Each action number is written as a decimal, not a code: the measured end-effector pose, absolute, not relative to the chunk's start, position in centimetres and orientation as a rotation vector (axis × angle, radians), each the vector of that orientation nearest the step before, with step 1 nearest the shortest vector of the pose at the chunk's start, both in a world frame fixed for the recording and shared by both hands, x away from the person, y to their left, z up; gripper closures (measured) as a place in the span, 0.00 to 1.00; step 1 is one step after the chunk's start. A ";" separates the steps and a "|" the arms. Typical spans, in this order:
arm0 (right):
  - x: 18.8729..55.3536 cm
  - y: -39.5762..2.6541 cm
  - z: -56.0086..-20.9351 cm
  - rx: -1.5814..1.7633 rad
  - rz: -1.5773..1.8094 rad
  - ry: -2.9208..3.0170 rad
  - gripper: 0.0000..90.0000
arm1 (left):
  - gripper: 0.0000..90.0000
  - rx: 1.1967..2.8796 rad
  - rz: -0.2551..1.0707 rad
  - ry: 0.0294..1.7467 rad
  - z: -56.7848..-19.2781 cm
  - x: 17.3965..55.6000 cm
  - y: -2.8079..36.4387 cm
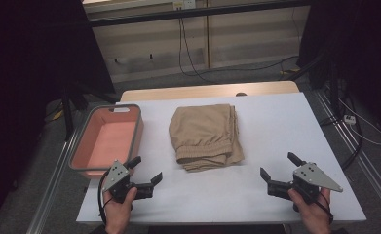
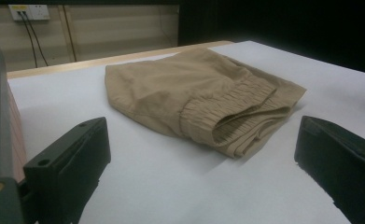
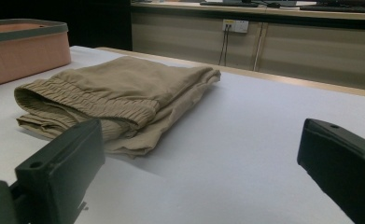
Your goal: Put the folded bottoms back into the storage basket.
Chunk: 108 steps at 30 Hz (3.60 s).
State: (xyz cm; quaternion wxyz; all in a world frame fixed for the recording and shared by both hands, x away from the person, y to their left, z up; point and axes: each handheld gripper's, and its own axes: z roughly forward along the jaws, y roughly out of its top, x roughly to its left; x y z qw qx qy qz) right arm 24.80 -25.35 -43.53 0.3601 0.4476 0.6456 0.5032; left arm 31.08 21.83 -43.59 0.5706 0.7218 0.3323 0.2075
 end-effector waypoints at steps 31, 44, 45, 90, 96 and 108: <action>26.2 -21.8 -44.3 1.103 1.304 1.840 0.03 | 0.05 1.754 0.421 0.733 -43.8 30.8 21.3; 27.4 -18.1 -44.0 1.068 1.364 2.019 0.03 | 0.05 1.768 0.425 0.734 -43.9 31.1 21.1; 27.4 -17.9 -43.9 1.068 1.361 2.038 0.03 | 0.05 1.771 0.422 0.736 -43.9 31.1 21.1; 38.8 -11.0 -42.8 0.660 1.027 2.626 0.28 | 0.04 1.833 0.372 0.727 -44.5 31.6 20.5; 39.0 -10.5 -43.9 0.590 0.981 2.668 0.38 | 0.04 1.838 0.371 0.726 -44.5 31.6 20.5; 38.4 -9.6 -44.8 0.451 0.847 2.699 0.32 | 0.04 1.835 0.358 0.732 -44.5 31.6 20.5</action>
